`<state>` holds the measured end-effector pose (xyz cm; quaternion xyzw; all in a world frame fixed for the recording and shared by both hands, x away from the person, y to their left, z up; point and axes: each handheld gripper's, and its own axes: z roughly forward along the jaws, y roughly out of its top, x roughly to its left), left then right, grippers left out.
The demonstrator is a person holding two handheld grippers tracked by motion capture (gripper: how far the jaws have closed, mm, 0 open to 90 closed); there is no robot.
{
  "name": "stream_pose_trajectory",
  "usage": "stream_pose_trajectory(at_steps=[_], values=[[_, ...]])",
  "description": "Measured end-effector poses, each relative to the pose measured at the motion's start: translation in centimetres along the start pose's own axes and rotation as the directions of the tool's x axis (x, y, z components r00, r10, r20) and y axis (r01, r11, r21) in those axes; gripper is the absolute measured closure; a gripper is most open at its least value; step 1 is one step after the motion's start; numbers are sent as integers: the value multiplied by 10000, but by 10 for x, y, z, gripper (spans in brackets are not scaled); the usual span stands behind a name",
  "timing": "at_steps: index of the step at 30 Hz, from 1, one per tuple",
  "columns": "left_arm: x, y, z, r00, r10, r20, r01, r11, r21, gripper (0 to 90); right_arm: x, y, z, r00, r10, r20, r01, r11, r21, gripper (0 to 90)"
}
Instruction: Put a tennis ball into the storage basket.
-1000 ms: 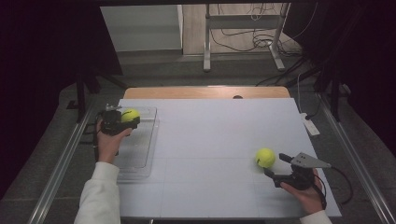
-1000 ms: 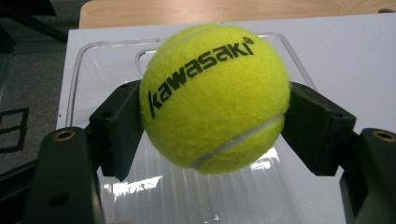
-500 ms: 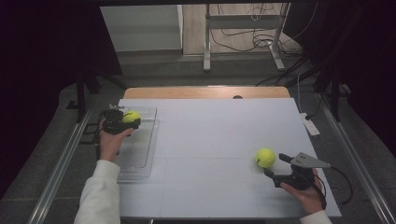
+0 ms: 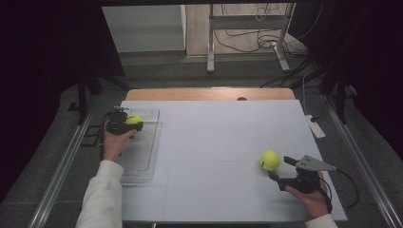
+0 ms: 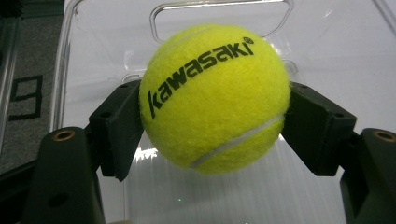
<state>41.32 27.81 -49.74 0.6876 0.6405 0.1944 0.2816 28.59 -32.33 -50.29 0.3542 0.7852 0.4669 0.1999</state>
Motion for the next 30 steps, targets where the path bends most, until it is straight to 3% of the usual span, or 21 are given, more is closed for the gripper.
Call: stream_pose_trajectory(at_steps=[22,25,30], values=[[-1,2,11,9978,369,-550,-348,9986,387,261,0,-1,1,10000,-39,-39,39,10000,71,139],[-1,2,10,9974,376,-617,-358,9989,291,252,0,-1,1,10000,-45,-46,45,10000,70,139],[-5,4,5,9989,233,-413,-247,9992,-318,192,0,-1,1,10000,-49,-54,50,10000,70,139]])
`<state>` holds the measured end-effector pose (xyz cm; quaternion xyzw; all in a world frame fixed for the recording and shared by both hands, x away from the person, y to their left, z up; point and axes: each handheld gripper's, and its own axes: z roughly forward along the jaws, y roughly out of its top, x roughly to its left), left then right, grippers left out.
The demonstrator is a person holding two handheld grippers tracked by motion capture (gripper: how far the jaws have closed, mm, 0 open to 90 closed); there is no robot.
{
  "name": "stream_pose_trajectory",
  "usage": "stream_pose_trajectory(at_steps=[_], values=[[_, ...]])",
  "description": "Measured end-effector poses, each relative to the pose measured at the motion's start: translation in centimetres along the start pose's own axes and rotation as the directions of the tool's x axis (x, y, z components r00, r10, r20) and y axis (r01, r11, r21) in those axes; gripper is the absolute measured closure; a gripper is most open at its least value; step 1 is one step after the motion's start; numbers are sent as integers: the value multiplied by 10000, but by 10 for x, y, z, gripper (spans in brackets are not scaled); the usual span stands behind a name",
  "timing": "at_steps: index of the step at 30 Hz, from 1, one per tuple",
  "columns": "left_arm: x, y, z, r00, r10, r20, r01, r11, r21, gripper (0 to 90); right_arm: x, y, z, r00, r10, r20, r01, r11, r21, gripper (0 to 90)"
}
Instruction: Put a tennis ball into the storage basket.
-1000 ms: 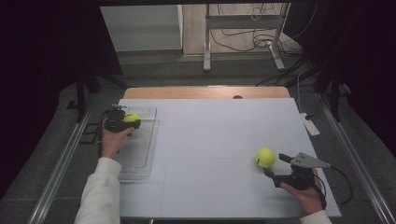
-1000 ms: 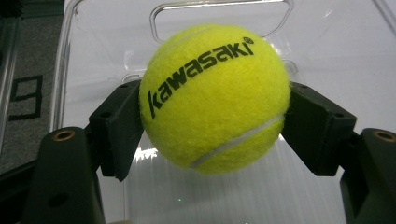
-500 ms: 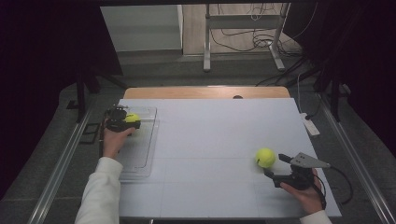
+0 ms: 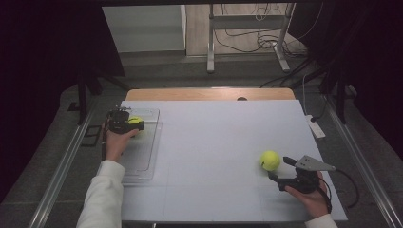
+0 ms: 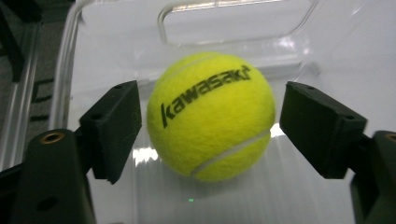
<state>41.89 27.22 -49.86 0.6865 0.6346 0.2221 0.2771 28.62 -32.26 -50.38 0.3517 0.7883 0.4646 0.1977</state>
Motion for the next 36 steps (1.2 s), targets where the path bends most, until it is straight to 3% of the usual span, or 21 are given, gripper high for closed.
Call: stream_pose_trajectory(at_steps=[7,17,23,29,36], values=[[-6,0,-6,9995,276,168,-275,9996,-13,154,1,0,0,10000,-8,2,8,10000,-13,140],[-8,-3,-28,9968,249,760,-211,9985,-510,151,0,0,0,10000,0,35,0,10000,-5,139],[-14,-11,-40,9906,283,1338,-164,9959,-894,153,0,0,1,10000,-21,29,21,10000,32,139],[-17,-15,-46,9873,387,1541,-219,9938,-1090,152,0,0,-1,10000,5,80,-5,10000,6,139],[-25,-20,-62,9762,558,2097,-220,9868,-1601,156,-1,0,-1,10000,29,78,-29,10000,-13,139]])
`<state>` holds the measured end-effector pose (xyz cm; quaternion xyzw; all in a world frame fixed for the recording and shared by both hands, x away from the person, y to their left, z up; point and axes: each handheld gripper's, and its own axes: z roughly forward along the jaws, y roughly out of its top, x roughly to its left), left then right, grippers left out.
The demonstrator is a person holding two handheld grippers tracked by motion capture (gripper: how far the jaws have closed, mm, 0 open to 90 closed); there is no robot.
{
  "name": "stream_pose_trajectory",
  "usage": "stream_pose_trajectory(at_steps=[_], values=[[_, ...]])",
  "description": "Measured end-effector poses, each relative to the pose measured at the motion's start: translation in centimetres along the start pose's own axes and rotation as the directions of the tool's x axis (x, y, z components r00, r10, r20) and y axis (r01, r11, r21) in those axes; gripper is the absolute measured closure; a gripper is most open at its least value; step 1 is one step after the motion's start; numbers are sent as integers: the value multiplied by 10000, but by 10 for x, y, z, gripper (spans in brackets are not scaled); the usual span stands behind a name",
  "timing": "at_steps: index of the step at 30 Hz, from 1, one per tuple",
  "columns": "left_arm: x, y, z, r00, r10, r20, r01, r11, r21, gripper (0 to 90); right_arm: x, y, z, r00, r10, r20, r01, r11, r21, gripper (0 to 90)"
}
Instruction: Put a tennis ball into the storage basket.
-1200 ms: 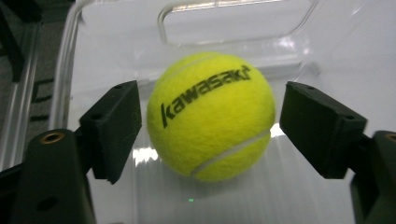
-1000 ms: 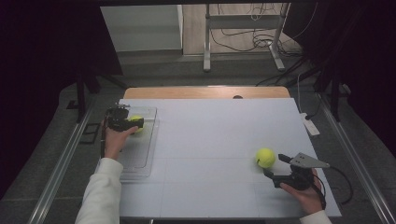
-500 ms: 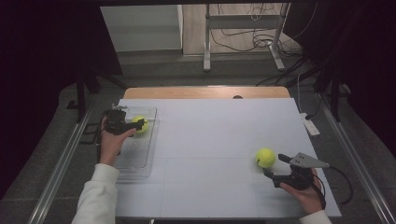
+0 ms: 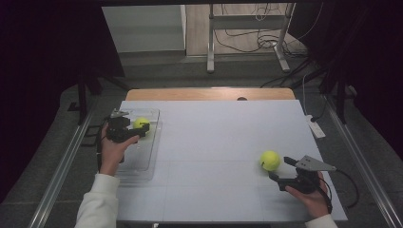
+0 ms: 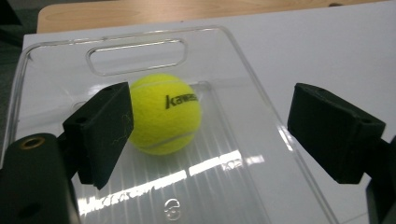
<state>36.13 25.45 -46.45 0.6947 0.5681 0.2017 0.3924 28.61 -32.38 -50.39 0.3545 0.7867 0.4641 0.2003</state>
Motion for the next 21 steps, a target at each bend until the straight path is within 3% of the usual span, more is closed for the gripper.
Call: stream_pose_trajectory(at_steps=[7,13,21], values=[[-11,-2,-8,9985,245,493,-232,9994,-257,157,-1,1,1,10000,61,13,-61,10000,-9,139],[-21,-5,-15,9895,558,1331,-472,9966,-671,157,-3,1,3,9999,99,30,-99,10000,14,139],[-24,-5,-14,9855,508,1621,-390,9964,-751,162,-4,0,2,9999,92,54,-92,9999,42,139]])
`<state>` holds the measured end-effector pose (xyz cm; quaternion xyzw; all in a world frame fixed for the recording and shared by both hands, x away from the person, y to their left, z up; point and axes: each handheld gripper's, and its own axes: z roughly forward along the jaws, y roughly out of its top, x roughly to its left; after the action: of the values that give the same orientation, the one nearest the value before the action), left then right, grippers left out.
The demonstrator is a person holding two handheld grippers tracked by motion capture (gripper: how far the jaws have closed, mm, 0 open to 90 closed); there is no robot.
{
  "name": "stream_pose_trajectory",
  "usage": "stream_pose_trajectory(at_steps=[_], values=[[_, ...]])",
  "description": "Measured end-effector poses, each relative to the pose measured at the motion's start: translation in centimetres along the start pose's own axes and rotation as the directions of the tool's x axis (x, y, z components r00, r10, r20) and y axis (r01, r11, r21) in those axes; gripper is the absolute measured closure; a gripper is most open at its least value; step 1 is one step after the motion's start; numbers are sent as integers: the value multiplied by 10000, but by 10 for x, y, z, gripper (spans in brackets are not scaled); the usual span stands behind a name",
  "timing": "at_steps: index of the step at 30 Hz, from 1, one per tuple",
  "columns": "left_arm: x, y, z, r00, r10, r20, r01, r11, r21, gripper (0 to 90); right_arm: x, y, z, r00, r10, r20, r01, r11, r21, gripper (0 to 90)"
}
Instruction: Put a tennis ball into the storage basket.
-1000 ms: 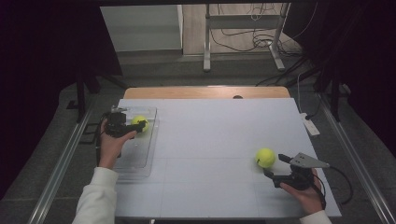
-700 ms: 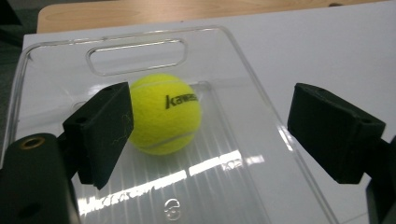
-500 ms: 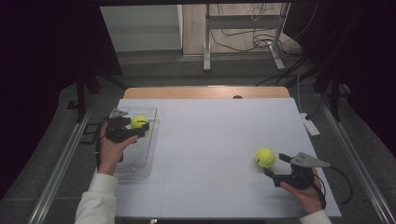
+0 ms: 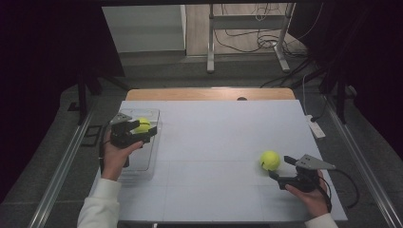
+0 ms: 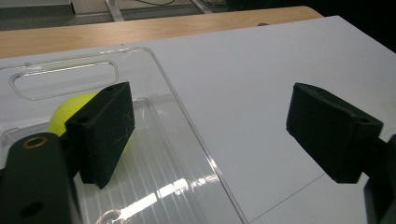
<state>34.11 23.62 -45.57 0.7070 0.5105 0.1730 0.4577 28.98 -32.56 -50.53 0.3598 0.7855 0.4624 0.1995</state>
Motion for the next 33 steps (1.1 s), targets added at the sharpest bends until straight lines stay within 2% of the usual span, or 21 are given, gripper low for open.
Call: stream_pose_trajectory(at_steps=[7,12,20,27,33], values=[[-2,0,0,9997,2,236,0,10000,-89,166,0,-1,-4,9999,-16,136,16,10000,34,139],[-8,0,-2,9991,283,327,-281,9996,-55,165,0,-1,-2,9999,-21,104,21,10000,33,139],[-18,-1,-4,9979,457,466,-454,9989,-90,164,-1,-1,-1,10000,-40,-11,40,10000,27,139],[-30,1,-5,9927,540,1076,-514,9983,-272,164,-2,-1,-2,10000,0,24,0,10000,-1,139],[-40,1,-4,9894,725,1261,-687,9971,-342,166,-1,0,1,10000,-78,-20,78,10000,30,139]])
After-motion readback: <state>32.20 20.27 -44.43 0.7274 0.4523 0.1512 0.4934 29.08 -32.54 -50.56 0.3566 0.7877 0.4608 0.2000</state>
